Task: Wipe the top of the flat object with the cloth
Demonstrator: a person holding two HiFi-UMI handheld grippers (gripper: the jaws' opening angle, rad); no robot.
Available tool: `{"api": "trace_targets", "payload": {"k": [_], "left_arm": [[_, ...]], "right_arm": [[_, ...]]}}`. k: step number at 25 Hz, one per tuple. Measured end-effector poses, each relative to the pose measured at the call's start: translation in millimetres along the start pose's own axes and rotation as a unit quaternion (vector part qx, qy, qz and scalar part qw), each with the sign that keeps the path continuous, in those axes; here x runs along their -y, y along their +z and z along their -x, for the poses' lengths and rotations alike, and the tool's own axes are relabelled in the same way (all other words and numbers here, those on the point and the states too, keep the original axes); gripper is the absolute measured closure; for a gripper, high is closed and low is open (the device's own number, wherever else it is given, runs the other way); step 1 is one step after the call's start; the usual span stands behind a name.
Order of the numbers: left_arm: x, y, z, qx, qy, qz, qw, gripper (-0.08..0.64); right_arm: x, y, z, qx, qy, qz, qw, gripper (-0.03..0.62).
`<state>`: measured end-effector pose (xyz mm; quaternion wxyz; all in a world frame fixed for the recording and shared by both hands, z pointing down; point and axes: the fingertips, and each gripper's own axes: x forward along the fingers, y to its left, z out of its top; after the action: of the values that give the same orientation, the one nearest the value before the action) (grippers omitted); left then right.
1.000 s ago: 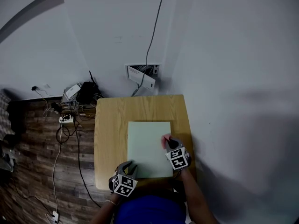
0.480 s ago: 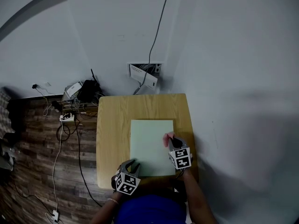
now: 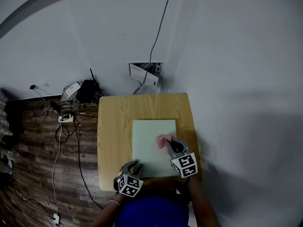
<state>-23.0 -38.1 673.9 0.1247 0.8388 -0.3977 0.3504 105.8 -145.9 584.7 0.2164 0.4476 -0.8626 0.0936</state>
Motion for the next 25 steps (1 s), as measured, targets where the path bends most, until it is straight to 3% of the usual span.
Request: {"api": "trace_targets", "payload": {"k": [9, 19, 25], "left_arm": [[-0.1, 0.6, -0.5, 0.001, -0.003, 0.000, 1.0000, 0.453], [0.0, 0.3, -0.6, 0.000, -0.001, 0.000, 1.0000, 0.453], [0.5, -1.0, -1.3, -0.001, 0.000, 0.001, 1.0000, 0.453]], "right_arm": [[-63.2, 31.9, -6.6, 0.026, 0.078, 0.023, 0.996, 0.574], [-122.4, 15.5, -46.4, -0.021, 0.147, 0.061, 0.987, 0.574], [-148.2, -14.0, -75.1, -0.073, 0.177, 0.097, 0.977, 0.574]]}}
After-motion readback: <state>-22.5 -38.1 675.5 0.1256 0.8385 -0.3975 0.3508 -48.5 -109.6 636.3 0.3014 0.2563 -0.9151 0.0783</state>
